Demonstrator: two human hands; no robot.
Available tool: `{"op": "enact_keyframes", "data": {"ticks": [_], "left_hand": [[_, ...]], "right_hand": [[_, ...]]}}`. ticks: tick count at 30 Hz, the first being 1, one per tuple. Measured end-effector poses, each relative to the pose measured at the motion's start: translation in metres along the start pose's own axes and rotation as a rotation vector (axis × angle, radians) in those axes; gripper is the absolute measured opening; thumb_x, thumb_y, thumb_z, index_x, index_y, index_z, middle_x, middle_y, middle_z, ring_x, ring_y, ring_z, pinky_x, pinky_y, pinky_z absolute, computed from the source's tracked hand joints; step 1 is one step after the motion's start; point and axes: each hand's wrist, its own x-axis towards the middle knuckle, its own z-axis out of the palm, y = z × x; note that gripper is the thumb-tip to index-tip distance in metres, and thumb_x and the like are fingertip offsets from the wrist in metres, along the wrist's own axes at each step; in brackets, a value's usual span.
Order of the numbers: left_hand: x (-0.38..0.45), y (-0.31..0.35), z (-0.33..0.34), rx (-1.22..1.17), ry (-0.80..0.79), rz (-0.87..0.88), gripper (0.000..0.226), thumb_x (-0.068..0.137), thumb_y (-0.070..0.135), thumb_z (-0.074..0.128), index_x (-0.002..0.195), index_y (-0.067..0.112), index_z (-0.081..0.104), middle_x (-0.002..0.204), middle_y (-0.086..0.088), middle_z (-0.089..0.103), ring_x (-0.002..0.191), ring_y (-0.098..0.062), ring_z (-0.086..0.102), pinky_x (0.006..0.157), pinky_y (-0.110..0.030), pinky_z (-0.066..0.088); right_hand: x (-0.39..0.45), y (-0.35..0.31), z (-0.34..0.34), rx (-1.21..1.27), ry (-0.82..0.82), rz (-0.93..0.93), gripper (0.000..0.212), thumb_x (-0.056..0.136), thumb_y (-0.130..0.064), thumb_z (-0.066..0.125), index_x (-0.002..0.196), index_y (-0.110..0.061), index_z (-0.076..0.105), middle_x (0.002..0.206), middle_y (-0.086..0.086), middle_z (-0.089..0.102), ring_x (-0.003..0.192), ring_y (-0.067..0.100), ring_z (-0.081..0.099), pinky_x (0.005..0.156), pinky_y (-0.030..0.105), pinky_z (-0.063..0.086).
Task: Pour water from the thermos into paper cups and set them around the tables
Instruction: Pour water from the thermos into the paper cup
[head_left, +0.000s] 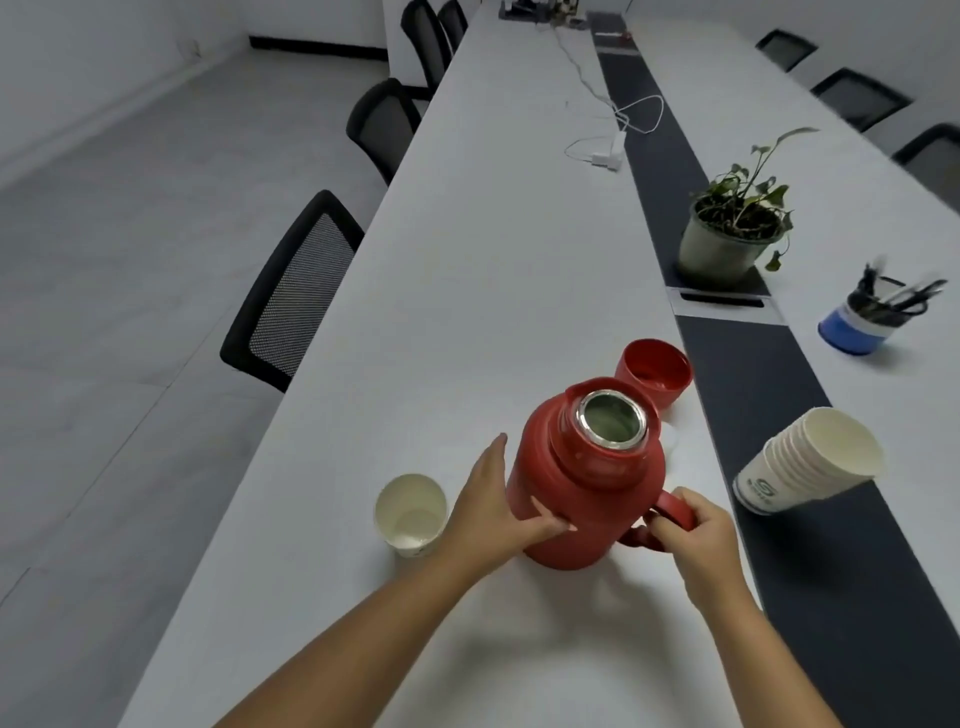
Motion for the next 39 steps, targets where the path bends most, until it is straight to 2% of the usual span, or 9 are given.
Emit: {"op": "enact_keyframes", "data": {"ticks": [3,7,10,12,15,18,24,27,39], "left_hand": [[0.006,0.01,-0.002,-0.094,-0.08,0.082,0.107,0.057,0.039,0.094,0.152,0.04,0.043,0.142,0.023,0.058,0.131,0.001,0.058,0.107,-0.032,0.051],[0.001,0.011,0.002,-0.204,-0.011,0.16,0.113,0.054,0.032,0.096,0.155,0.041,0.045,0.143,0.027,0.061,0.133,0.006,0.057,0.109,-0.024,0.049],[-0.006,0.011,0.002,-0.246,0.026,0.149,0.114,0.054,0.033,0.099,0.154,0.041,0.046,0.143,0.027,0.063,0.134,0.006,0.057,0.111,-0.025,0.048],[-0.014,0.005,0.006,-0.262,0.055,0.117,0.113,0.054,0.034,0.101,0.153,0.041,0.047,0.141,0.026,0.064,0.132,0.006,0.058,0.111,-0.027,0.048],[-0.034,-0.002,0.02,-0.34,0.094,0.033,0.108,0.055,0.031,0.103,0.15,0.038,0.05,0.138,0.021,0.067,0.129,0.003,0.062,0.112,-0.031,0.051],[-0.058,-0.006,0.035,-0.459,0.115,-0.036,0.097,0.059,0.029,0.102,0.143,0.032,0.054,0.133,0.013,0.072,0.127,-0.004,0.068,0.108,-0.033,0.055],[-0.102,-0.015,0.046,-0.568,0.177,-0.085,0.096,0.06,0.031,0.105,0.142,0.035,0.055,0.128,0.016,0.074,0.122,-0.004,0.07,0.102,-0.027,0.058],[-0.119,-0.02,0.05,-0.608,0.196,-0.129,0.097,0.062,0.034,0.106,0.143,0.034,0.053,0.131,0.016,0.073,0.124,-0.003,0.068,0.104,-0.029,0.058],[-0.125,-0.038,0.064,-0.809,0.256,-0.246,0.086,0.07,0.031,0.102,0.142,0.023,0.055,0.13,0.002,0.076,0.121,-0.017,0.074,0.1,-0.036,0.062]], "right_hand": [[-0.001,0.006,0.0,-0.007,-0.029,-0.066,0.031,0.084,0.033,0.051,0.07,0.005,0.048,0.062,0.018,0.051,0.061,0.048,0.07,0.069,0.066,0.064],[-0.014,0.005,-0.002,-0.028,-0.118,-0.153,0.032,0.09,0.02,0.067,0.072,-0.001,0.051,0.065,0.013,0.038,0.059,0.028,0.052,0.067,0.065,0.063],[-0.027,-0.008,-0.005,-0.098,-0.1,-0.183,0.025,0.088,0.014,0.076,0.079,-0.006,0.066,0.064,0.02,0.052,0.058,0.037,0.064,0.062,0.066,0.063],[-0.032,-0.025,-0.01,-0.173,-0.068,-0.22,0.03,0.089,0.013,0.078,0.08,-0.016,0.073,0.067,0.017,0.063,0.06,0.034,0.068,0.061,0.058,0.064],[-0.038,-0.06,-0.018,-0.376,-0.059,-0.375,0.037,0.085,0.008,0.083,0.081,-0.027,0.074,0.065,-0.004,0.069,0.058,0.018,0.065,0.055,0.034,0.057],[-0.05,-0.089,-0.022,-0.478,-0.105,-0.501,0.035,0.082,0.008,0.085,0.086,-0.025,0.075,0.068,-0.012,0.07,0.056,0.011,0.064,0.054,0.028,0.054],[-0.078,-0.097,-0.022,-0.514,-0.178,-0.498,0.053,0.08,0.011,0.086,0.092,-0.04,0.075,0.077,-0.012,0.074,0.068,0.012,0.07,0.063,0.026,0.057],[-0.088,-0.106,-0.015,-0.546,-0.213,-0.525,0.05,0.08,0.006,0.089,0.094,-0.04,0.075,0.082,-0.014,0.075,0.072,0.009,0.07,0.067,0.023,0.056],[-0.081,-0.125,0.01,-0.693,-0.305,-0.5,0.04,0.086,-0.012,0.09,0.086,-0.046,0.071,0.073,-0.018,0.072,0.066,0.006,0.069,0.061,0.022,0.056]]}}
